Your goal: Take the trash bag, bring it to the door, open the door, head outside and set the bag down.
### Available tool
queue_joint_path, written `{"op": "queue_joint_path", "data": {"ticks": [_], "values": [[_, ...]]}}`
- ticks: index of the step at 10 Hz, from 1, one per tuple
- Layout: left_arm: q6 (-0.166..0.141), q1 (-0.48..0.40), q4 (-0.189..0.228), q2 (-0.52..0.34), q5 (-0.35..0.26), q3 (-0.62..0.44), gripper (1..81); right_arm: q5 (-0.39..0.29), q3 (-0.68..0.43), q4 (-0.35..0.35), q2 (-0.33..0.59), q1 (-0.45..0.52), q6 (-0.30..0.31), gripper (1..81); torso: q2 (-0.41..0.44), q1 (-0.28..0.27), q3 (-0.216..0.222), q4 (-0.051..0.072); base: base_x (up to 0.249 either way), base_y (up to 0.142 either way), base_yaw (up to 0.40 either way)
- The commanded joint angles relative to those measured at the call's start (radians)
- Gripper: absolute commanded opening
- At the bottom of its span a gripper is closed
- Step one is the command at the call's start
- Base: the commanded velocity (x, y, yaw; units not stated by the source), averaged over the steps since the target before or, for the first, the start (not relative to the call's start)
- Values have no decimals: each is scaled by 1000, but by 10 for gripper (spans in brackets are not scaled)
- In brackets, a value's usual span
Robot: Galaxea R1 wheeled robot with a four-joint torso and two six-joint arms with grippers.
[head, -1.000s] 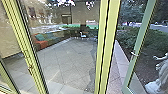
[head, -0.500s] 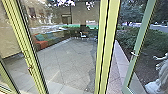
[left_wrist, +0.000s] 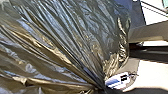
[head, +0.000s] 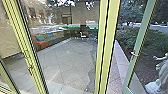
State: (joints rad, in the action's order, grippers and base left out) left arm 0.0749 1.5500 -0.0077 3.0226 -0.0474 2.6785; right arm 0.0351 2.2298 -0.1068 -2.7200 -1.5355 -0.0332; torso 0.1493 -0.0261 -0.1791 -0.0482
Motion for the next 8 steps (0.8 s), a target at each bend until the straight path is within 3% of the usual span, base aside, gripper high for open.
{"op": "queue_joint_path", "data": {"ticks": [1,4,8], "values": [[3,-38,-3,-2,-60,-3,10,-35,109,19,-105,4,-7,811,0,0,0,0,0,0,0],[2,-38,-8,-8,-61,-3,10,-35,218,24,-161,-1,-8,811,0,0,0,0,0,0,0],[0,-38,2,-8,-65,-3,10,-35,269,24,-174,-12,-8,811,0,0,0,0,0,0,0]]}}
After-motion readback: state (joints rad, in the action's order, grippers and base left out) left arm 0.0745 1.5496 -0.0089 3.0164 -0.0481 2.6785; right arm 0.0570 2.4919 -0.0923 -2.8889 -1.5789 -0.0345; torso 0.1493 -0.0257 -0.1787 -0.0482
